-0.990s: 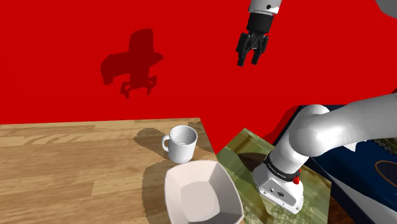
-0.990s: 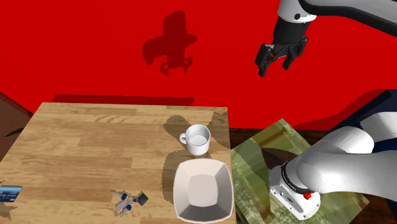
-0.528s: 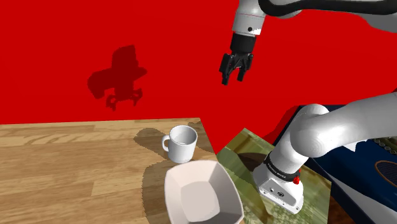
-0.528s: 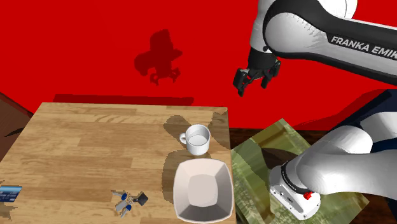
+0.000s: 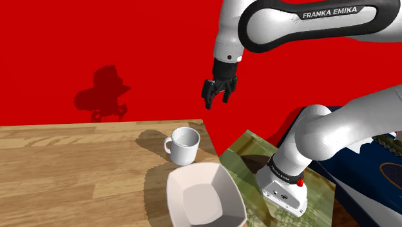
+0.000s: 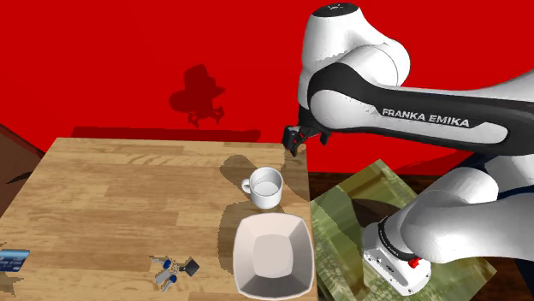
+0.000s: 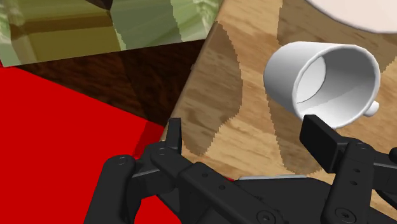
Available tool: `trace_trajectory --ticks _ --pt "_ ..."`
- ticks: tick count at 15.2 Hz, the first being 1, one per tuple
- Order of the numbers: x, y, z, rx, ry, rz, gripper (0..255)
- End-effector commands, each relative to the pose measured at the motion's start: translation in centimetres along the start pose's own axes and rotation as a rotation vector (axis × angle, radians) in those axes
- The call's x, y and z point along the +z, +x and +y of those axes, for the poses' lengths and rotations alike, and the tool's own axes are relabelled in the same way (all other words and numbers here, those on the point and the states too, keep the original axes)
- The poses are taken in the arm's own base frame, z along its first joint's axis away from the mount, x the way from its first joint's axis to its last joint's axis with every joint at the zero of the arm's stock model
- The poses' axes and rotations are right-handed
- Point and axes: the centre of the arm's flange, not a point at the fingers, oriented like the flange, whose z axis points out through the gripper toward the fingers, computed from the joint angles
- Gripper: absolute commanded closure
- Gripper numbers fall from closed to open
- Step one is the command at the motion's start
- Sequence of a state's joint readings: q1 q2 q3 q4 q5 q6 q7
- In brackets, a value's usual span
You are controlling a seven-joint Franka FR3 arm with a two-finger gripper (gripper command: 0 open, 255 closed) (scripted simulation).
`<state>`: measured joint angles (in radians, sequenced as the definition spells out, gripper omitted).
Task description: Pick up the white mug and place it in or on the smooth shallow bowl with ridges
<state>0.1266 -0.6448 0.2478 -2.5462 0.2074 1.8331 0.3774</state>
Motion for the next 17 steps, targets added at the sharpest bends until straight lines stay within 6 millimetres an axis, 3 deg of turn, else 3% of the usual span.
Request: trace_trajectory --ticks 1,8,17 --pt "1.8 0.2 -1.7 -0.003 0.0 0.004 0" --pt "8.3 0.6 -8.3 -0.017 -0.006 0.011 0" --pt "12.3 0.6 -8.3 -0.017 -0.006 0.011 0"
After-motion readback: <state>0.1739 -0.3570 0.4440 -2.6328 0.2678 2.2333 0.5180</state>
